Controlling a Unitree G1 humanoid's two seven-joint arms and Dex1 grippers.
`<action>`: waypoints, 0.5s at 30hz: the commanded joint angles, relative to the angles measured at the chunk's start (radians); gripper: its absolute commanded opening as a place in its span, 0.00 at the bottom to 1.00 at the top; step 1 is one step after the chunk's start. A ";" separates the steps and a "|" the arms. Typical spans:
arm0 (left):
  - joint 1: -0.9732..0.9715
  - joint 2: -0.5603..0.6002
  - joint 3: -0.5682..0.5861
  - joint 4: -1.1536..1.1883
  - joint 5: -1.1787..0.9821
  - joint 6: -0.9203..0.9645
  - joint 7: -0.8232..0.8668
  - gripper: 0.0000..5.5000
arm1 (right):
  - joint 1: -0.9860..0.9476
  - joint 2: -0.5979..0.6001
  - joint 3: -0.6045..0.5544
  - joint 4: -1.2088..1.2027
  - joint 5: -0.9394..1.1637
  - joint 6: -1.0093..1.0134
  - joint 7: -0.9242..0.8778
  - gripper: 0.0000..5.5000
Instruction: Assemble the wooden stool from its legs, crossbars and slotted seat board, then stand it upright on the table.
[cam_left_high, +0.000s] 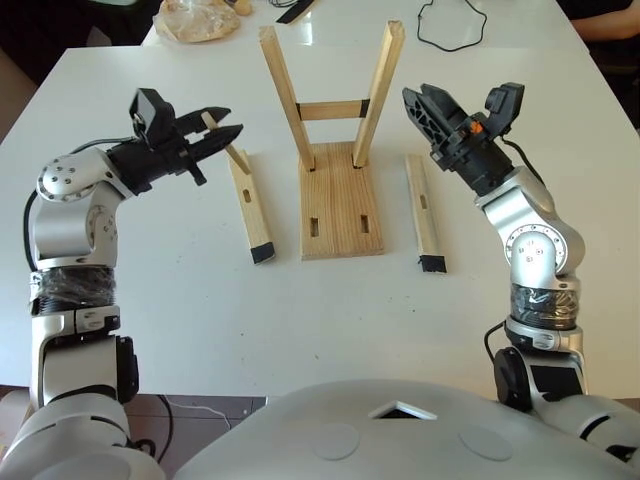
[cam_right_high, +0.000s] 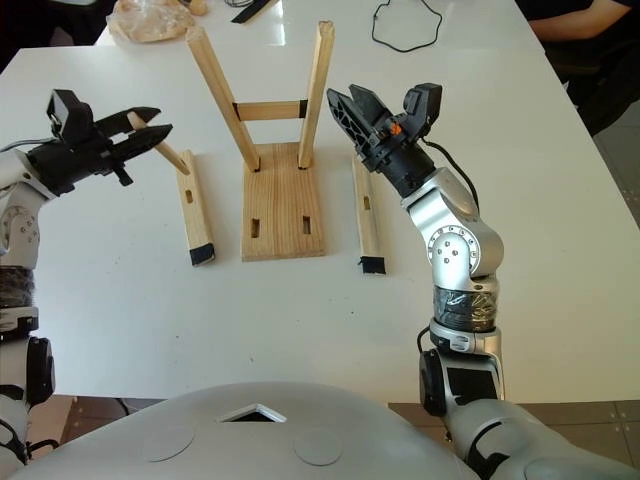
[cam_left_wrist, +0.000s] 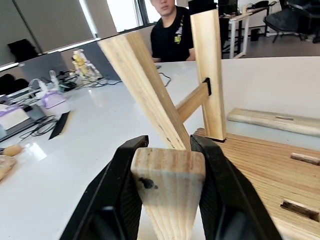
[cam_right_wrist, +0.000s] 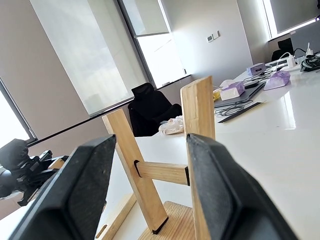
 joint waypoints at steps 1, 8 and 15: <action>-0.058 0.002 -0.039 0.137 0.048 -0.100 -0.105 0.24 | -0.030 -0.008 -0.006 0.022 -0.024 -0.009 0.002 0.47; -0.114 0.024 -0.040 0.245 0.078 -0.159 -0.197 0.24 | -0.014 -0.006 -0.012 0.018 -0.032 -0.007 -0.001 0.47; -0.093 0.009 -0.038 0.276 0.088 -0.174 -0.214 0.24 | -0.025 -0.008 -0.011 0.033 -0.035 0.004 0.010 0.47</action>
